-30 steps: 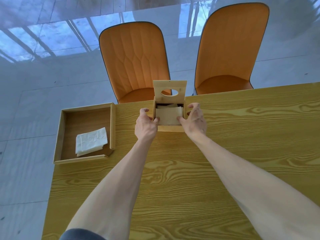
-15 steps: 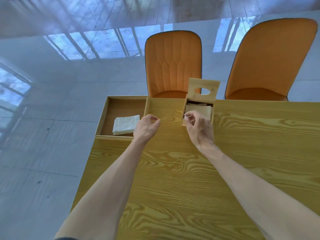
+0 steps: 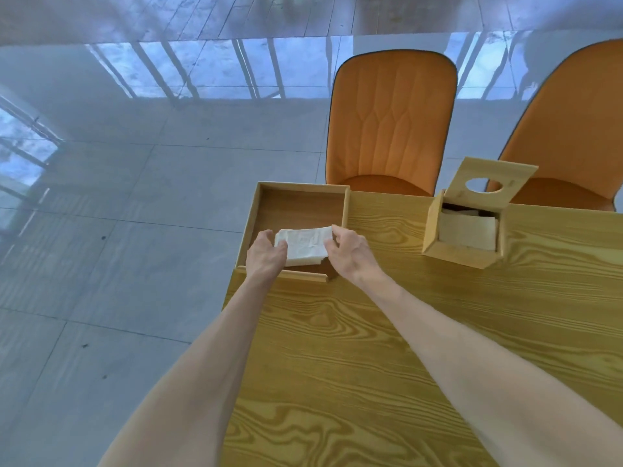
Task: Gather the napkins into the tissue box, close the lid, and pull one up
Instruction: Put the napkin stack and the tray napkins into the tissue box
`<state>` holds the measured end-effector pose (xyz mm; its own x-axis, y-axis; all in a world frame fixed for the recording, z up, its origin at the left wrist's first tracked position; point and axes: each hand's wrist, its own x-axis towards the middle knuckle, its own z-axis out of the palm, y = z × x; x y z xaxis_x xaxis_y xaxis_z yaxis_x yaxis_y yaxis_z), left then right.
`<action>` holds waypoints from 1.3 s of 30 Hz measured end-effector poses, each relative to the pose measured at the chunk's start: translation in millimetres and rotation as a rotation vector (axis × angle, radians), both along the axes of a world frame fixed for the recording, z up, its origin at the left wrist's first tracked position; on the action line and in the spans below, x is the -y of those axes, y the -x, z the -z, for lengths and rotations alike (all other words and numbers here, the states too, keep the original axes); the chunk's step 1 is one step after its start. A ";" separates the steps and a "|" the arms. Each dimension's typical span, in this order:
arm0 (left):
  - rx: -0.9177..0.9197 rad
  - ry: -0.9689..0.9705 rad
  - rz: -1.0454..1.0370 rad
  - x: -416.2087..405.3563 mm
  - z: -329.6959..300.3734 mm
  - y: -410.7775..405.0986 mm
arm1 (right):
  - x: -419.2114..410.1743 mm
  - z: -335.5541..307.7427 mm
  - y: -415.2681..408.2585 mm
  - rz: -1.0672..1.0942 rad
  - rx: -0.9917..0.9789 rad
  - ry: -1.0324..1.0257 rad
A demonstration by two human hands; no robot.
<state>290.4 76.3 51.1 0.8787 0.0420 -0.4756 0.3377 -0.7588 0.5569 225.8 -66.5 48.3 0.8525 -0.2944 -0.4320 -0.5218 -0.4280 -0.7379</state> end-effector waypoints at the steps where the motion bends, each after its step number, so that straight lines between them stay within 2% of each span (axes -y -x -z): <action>1: -0.018 0.015 0.000 -2.3 2.1 -4.5 | -5.0 0.9 -7.0 0.007 -0.025 0.007; 13: -0.157 0.092 -0.043 -14.7 26.2 -33.8 | -40.8 22.9 -46.2 0.131 -0.274 0.006; 20: -0.182 0.128 -0.110 -16.7 30.5 -41.3 | -45.2 35.1 -42.9 0.187 -0.196 -0.059; 27: -0.263 0.172 -0.156 -17.7 37.7 -48.0 | -36.7 37.1 -50.9 0.452 -0.228 -0.153; 30: -0.294 0.172 -0.128 -16.4 40.6 -49.7 | -34.3 42.6 -57.5 0.416 -0.263 -0.127; 34: -0.316 0.168 -0.077 -12.8 40.0 -53.0 | -32.3 42.0 -62.4 0.238 -0.336 -0.043; 39: -0.377 0.121 0.044 -14.3 40.5 -58.1 | -33.9 39.3 -60.2 0.012 -0.390 0.199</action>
